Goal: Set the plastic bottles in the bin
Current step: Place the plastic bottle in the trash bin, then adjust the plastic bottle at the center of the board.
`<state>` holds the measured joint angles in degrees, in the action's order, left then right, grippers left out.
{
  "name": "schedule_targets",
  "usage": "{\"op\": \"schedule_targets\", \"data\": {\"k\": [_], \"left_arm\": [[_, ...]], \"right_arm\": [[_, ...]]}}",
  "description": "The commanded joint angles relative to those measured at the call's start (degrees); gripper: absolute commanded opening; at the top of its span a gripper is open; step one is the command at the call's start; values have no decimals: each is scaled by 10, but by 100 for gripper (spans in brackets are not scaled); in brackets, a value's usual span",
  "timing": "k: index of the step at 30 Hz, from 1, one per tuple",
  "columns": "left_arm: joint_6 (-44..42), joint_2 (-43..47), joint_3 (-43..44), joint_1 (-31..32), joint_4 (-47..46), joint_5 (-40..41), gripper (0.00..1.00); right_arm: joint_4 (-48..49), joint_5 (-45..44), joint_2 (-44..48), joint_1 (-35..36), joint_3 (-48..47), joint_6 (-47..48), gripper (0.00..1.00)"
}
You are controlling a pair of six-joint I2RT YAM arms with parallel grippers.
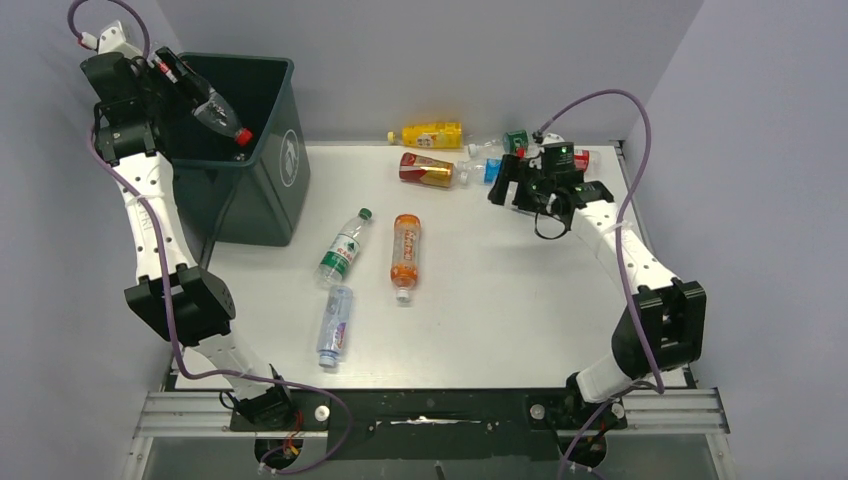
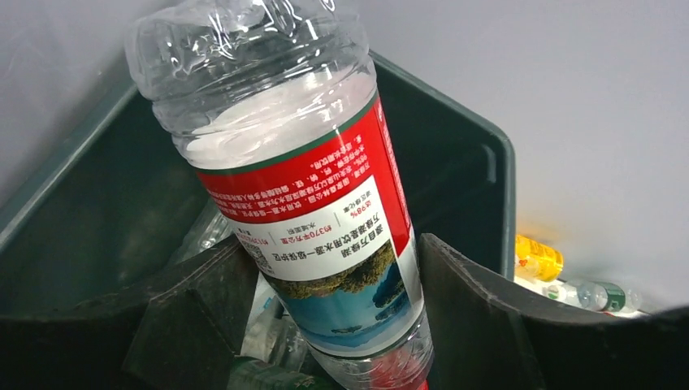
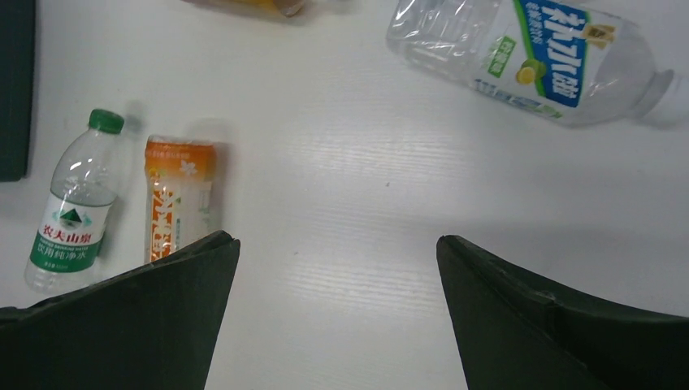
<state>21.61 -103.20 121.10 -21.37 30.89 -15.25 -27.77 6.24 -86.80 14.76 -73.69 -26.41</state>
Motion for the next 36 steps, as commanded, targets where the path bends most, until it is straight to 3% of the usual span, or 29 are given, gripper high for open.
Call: {"op": "schedule_targets", "data": {"k": [1,13,22,28,36], "left_arm": [[-12,15,-3,1,-13,31,76],[14,30,-9,18,9,36,84],[2,84,-60,150,6,65,84],[-8,145,-151,265,-2,90,84],[-22,214,-260,329,28,98,84]], "right_arm": [[10,-2,-26,-31,-53,19,98],[34,-16,-98,-118,-99,20,100],[90,-16,-145,-154,-112,23,94],[169,11,-192,-173,-109,27,94],[253,55,-244,-179,-105,32,94]]}}
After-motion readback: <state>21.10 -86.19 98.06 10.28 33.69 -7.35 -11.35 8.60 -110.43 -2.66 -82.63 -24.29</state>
